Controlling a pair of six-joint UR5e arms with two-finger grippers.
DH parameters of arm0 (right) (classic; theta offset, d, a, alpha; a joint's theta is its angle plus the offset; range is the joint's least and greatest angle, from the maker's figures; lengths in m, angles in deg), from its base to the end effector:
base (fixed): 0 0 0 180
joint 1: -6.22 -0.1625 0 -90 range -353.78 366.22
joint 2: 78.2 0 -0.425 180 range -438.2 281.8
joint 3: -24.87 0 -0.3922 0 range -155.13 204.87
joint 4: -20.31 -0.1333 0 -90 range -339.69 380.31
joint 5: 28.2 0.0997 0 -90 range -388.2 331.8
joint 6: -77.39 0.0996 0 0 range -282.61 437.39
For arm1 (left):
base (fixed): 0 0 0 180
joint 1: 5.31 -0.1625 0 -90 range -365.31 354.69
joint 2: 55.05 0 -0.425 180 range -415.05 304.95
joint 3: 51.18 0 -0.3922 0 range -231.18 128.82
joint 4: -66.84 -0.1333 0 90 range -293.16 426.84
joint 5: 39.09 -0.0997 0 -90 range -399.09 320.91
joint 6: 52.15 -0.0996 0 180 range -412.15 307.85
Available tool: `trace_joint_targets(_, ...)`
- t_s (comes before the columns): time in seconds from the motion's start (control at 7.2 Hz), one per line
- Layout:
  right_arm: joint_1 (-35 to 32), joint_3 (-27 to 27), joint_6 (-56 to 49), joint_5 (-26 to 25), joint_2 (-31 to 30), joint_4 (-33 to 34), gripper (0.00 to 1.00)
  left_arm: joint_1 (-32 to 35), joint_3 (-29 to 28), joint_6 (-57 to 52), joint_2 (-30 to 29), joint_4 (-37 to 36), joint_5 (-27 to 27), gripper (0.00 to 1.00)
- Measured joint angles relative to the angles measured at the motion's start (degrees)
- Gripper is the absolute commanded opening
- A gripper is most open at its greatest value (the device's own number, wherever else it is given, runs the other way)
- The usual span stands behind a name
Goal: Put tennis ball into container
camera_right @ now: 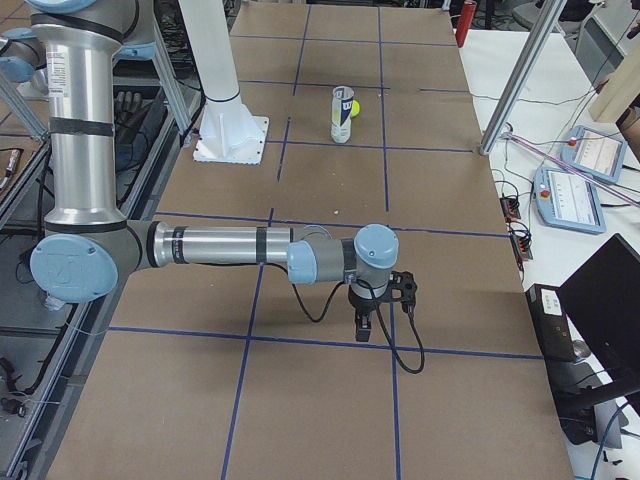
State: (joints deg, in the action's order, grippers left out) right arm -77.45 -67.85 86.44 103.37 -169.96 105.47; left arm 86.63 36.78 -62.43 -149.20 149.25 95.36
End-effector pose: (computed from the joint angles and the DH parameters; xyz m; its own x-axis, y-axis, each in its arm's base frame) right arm 0.0132 -0.4903 0.6448 0.7443 0.0083 0.6678 -0.0075 1.0000 -0.0040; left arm -0.0810 -0.5127 0.6522 0.7058 0.0880 -0.7029 -0.0938 0.9951 0.0304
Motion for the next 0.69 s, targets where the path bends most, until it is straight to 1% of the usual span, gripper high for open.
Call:
trace_joint_targets(0.28, 0.0, 0.0, 0.0, 0.0, 0.0, 0.0, 1.00, -0.3, 0.0, 0.0, -1.0, 0.2, -0.1, 1.00)
trace_joint_targets(0.42, 0.0, 0.0, 0.0, 0.0, 0.0, 0.0, 1.00, -0.9, 0.2, 0.3, -2.7, 0.1, -0.2, 1.00)
trace_joint_targets(0.56, 0.0, 0.0, 0.0, 0.0, 0.0, 0.0, 1.00, -1.8, 1.3, 2.2, -5.2, -1.1, -0.3, 1.00)
trace_joint_targets(0.69, 0.0, 0.0, 0.0, 0.0, 0.0, 0.0, 1.00, -3.4, 4.6, 6.5, -7.9, -4.0, -0.3, 1.00)
